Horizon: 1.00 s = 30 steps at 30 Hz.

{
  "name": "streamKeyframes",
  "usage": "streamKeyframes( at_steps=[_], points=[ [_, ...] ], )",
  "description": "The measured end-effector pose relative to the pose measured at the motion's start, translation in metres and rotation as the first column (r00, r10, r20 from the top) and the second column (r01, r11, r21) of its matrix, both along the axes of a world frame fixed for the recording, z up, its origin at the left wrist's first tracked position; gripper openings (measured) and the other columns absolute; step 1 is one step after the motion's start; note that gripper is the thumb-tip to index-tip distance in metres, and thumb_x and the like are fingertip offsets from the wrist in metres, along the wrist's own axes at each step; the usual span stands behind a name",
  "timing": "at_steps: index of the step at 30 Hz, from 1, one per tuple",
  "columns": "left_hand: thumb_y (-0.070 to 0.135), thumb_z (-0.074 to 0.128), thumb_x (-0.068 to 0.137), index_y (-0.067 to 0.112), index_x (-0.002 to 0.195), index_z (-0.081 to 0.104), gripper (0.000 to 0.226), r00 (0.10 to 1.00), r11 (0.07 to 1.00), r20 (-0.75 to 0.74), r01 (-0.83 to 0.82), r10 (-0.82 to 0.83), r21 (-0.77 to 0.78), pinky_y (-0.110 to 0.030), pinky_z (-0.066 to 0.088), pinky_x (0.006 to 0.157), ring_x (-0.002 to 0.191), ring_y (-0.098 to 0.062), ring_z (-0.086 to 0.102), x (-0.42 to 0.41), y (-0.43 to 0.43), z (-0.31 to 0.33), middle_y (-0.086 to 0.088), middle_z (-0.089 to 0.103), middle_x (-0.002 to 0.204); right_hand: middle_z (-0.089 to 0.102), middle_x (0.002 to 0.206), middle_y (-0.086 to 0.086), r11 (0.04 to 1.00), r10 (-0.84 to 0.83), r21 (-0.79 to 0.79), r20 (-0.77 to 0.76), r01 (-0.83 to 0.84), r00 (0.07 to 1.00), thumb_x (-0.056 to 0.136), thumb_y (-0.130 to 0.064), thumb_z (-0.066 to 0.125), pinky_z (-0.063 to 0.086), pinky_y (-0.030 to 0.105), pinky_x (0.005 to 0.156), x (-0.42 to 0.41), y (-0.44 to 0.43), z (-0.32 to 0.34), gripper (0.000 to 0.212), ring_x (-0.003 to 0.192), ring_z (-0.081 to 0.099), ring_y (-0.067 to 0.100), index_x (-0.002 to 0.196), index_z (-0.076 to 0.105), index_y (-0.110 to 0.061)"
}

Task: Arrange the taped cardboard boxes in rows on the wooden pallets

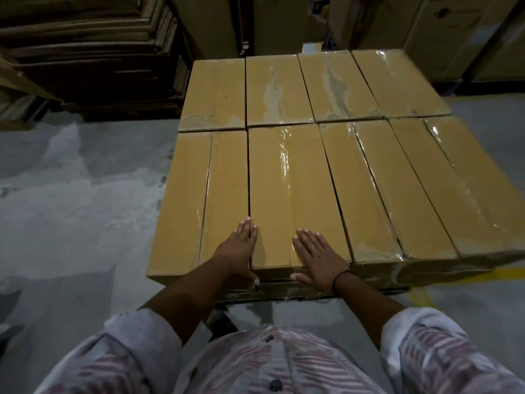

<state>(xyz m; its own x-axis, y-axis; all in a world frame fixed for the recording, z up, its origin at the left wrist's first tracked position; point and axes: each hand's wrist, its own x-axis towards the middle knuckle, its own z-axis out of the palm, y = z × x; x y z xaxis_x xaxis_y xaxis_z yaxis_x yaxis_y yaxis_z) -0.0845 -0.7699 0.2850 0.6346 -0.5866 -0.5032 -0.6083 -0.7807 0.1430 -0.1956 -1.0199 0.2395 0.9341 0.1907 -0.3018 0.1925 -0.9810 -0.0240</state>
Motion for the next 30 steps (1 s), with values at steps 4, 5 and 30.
streamKeyframes(
  at_steps=[4,5,30],
  points=[
    [0.057,0.092,0.061,0.009,0.156,-0.025,0.158,0.997,0.996,-0.022,0.072,-0.071,0.043,-0.037,-0.001,0.122,0.149,-0.028,-0.031,0.009,0.002,0.0,-0.01,-0.043,0.154,-0.021,0.164,0.019,0.981,-0.152,-0.118,0.01,0.152,0.988,0.09,-0.079,0.034,-0.01,0.055,0.123,-0.017,-0.039,0.009,0.108,0.152,-0.019,0.036,0.157,-0.016,-0.01],
    [0.055,0.092,0.061,0.009,0.156,-0.025,0.157,0.996,0.995,-0.025,0.085,-0.083,0.05,-0.038,0.001,0.123,0.15,-0.028,-0.03,0.009,0.002,-0.001,-0.01,-0.042,0.156,-0.027,0.161,0.018,0.966,-0.222,-0.136,0.0,0.22,0.975,0.091,-0.076,0.041,-0.009,0.058,0.123,-0.023,-0.049,0.012,0.11,0.151,-0.021,0.037,0.155,-0.02,-0.011],
    [0.047,0.074,0.088,0.012,0.163,-0.002,0.113,0.978,0.999,0.209,-0.007,0.018,-0.053,-0.04,0.012,0.126,0.158,-0.03,-0.003,-0.051,0.005,0.002,-0.012,-0.012,0.17,-0.006,0.168,0.019,0.941,-0.323,-0.128,-0.057,0.314,0.945,0.093,-0.042,0.066,0.008,0.051,0.125,-0.031,-0.049,0.033,0.102,0.154,0.0,0.041,0.161,-0.004,-0.012]
  ],
)
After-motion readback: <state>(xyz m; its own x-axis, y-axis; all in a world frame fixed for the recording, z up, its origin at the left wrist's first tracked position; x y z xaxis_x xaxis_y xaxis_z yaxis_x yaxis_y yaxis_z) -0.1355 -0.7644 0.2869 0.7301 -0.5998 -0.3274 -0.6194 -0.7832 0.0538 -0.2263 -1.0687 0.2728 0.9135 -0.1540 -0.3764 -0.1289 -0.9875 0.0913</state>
